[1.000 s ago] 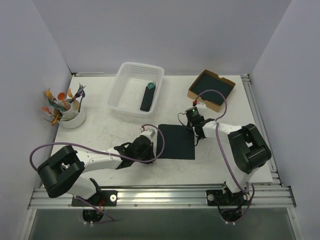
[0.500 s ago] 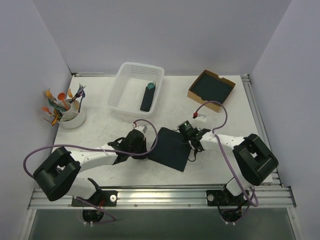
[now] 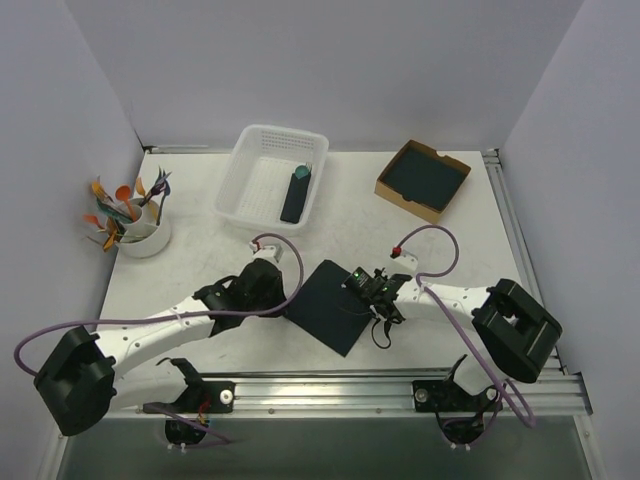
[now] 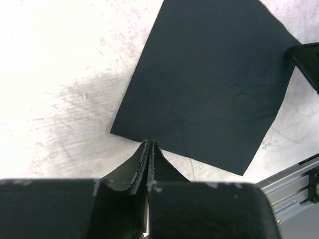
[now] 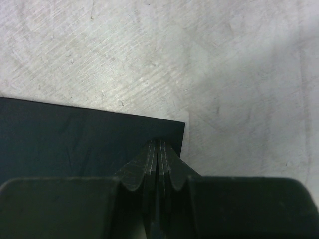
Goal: Place the utensils on the paper napkin and roll it up
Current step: Adjust the napkin at the center of the board.
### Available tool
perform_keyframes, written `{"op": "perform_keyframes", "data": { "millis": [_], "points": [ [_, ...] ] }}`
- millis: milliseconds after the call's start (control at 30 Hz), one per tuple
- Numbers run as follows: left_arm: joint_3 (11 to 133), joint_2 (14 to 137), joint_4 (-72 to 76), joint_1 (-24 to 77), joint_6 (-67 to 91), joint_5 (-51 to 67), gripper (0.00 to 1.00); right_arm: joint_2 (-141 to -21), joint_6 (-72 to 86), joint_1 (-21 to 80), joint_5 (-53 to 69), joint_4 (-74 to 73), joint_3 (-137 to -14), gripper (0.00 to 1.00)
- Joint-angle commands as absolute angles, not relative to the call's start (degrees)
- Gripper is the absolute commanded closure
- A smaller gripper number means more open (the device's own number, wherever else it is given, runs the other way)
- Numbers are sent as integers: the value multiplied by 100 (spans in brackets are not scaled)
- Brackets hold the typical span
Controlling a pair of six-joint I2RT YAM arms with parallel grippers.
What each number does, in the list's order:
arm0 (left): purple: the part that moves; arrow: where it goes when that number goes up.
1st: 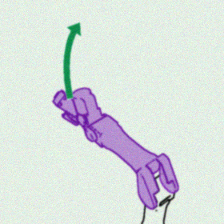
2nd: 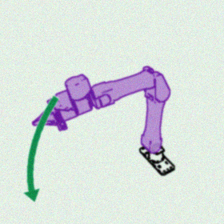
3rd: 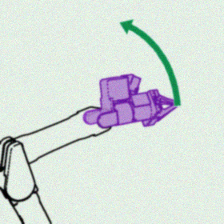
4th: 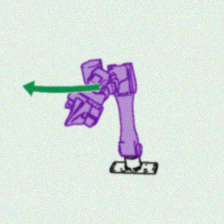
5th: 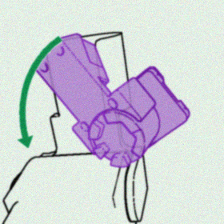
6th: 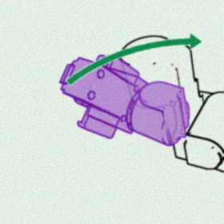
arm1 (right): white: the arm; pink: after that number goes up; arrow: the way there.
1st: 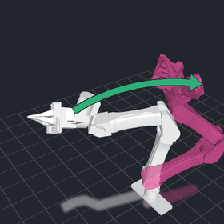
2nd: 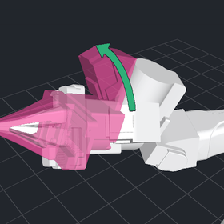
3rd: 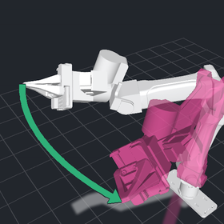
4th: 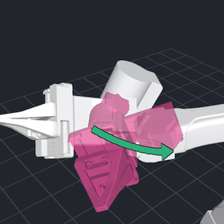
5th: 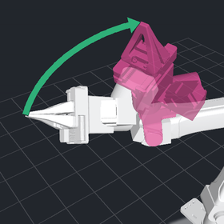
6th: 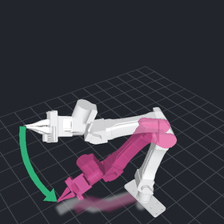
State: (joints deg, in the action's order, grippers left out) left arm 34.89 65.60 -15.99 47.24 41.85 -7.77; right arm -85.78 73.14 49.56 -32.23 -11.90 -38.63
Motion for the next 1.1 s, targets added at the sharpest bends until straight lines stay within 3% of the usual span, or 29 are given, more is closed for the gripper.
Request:
{"op": "perform_keyframes", "data": {
  "millis": [0, 633, 1067],
  "points": [
    [3657, 6679, -1855, 4808, 4447, -923, 96, -8543, 7805, 5027, -3691, -1609, -3973, 100],
    [3858, 8463, -940, 4597, 4403, -984, 98, -8868, 7963, 5212, -3516, -1354, -4069, 100],
    [4148, 8911, -949, 3920, 4052, -1011, 98, -9061, 7085, 4237, -3182, -765, -4060, 100]
  ]
}}
